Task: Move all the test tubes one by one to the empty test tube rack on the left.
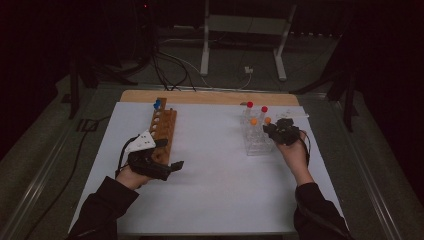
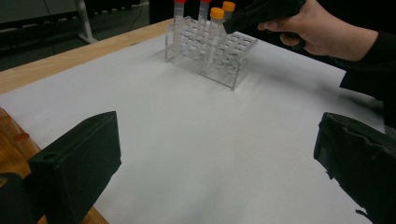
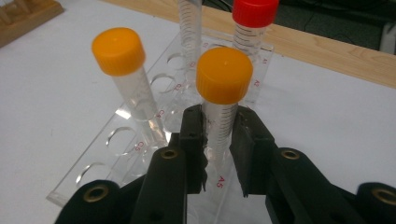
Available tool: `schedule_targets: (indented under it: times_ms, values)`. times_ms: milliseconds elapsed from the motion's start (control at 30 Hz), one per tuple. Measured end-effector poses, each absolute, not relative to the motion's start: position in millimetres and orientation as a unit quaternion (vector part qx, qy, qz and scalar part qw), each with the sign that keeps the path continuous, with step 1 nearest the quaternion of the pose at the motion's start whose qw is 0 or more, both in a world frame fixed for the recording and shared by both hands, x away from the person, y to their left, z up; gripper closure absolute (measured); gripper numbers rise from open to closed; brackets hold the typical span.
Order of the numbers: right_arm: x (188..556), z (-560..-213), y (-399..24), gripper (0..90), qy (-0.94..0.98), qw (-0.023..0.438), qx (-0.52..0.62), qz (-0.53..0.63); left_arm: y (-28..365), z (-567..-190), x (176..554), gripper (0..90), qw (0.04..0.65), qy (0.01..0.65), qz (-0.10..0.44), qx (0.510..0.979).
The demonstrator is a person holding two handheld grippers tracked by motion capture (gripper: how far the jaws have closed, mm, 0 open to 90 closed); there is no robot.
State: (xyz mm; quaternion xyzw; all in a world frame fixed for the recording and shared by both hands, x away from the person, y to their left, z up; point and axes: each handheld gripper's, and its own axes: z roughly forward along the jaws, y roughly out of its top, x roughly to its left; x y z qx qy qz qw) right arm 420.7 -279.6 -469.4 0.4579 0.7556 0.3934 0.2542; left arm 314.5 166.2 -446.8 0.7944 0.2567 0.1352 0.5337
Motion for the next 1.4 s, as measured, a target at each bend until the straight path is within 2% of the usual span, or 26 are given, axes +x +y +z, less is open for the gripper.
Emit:
schedule_targets:
  times_ms: [367,767,1400]
  values:
    - [410,-441,-283,74.5,0.751,0.27,0.443,0.408,168,-445,315,1.5,0.536,0.259,0.132,0.792]
    - [376,-402,-277,74.5,0.759,0.275,0.396,0.439,162,-436,314,1.6,0.535,0.251,0.131,0.796]
    - [328,-425,-206,74.4,0.826,0.205,0.291,0.437,132,-424,314,1.6,0.538,0.209,0.106,0.809]
